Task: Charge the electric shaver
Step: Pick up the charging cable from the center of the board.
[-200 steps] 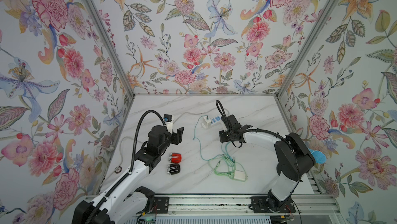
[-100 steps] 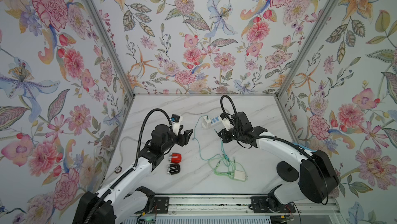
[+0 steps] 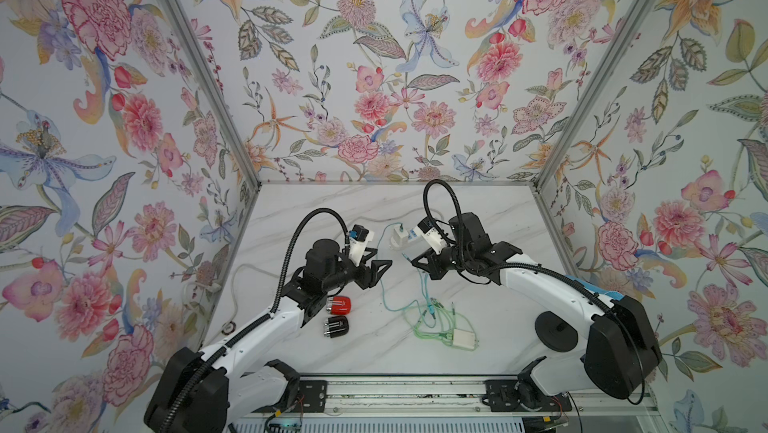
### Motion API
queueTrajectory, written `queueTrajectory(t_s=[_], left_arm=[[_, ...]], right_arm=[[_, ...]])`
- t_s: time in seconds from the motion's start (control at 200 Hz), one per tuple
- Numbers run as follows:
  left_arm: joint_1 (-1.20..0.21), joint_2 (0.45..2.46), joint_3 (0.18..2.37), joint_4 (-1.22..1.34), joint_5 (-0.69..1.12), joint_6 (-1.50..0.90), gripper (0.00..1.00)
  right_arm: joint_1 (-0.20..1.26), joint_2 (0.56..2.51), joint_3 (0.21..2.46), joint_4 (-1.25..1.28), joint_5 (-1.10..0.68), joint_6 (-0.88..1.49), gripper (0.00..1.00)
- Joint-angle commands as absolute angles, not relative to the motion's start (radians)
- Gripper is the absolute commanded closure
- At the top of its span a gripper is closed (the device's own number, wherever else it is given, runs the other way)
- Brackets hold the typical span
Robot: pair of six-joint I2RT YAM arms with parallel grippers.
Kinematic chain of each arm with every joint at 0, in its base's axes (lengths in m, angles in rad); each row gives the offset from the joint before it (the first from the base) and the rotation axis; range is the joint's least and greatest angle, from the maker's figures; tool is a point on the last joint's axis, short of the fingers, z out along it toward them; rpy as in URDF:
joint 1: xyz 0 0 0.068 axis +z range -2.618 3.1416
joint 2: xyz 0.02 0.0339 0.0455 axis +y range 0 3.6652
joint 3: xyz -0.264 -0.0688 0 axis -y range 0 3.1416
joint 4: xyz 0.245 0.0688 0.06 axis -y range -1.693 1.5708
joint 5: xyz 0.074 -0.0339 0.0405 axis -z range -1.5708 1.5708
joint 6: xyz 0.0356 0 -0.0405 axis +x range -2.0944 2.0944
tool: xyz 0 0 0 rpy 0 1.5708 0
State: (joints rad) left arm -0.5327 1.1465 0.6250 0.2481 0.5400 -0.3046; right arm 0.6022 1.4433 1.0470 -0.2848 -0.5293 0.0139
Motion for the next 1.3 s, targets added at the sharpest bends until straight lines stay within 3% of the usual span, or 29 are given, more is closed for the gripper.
queueTrajectory(t_s=[0.0,0.691,0.771,0.986,1.081,1.161,1.296], left_arm=[[-0.543,1.155,0.655,0.264,0.59,-0.232,0.34],[-0.543,1.245,0.681,0.345,0.684,-0.151,0.38],[-0.544,1.26,0.687,0.36,0.705,-0.157,0.42],[-0.543,1.281,0.696,0.349,0.731,-0.15,0.63],[-0.543,1.272,0.693,0.347,0.738,-0.15,0.66],[-0.545,1.272,0.689,0.346,0.739,-0.151,0.65],[-0.542,1.277,0.68,0.344,0.759,-0.144,0.54]], right_arm=[[0.618,1.439,1.094,-0.324,-0.599,-0.028,1.0],[0.675,1.444,1.136,-0.386,-0.666,-0.056,1.0],[0.68,1.445,1.143,-0.395,-0.664,-0.061,1.0],[0.68,1.442,1.15,-0.387,-0.638,-0.063,1.0],[0.677,1.448,1.159,-0.397,-0.626,-0.069,1.0],[0.677,1.461,1.169,-0.403,-0.621,-0.072,1.0],[0.675,1.476,1.164,-0.41,-0.62,-0.08,1.0]])
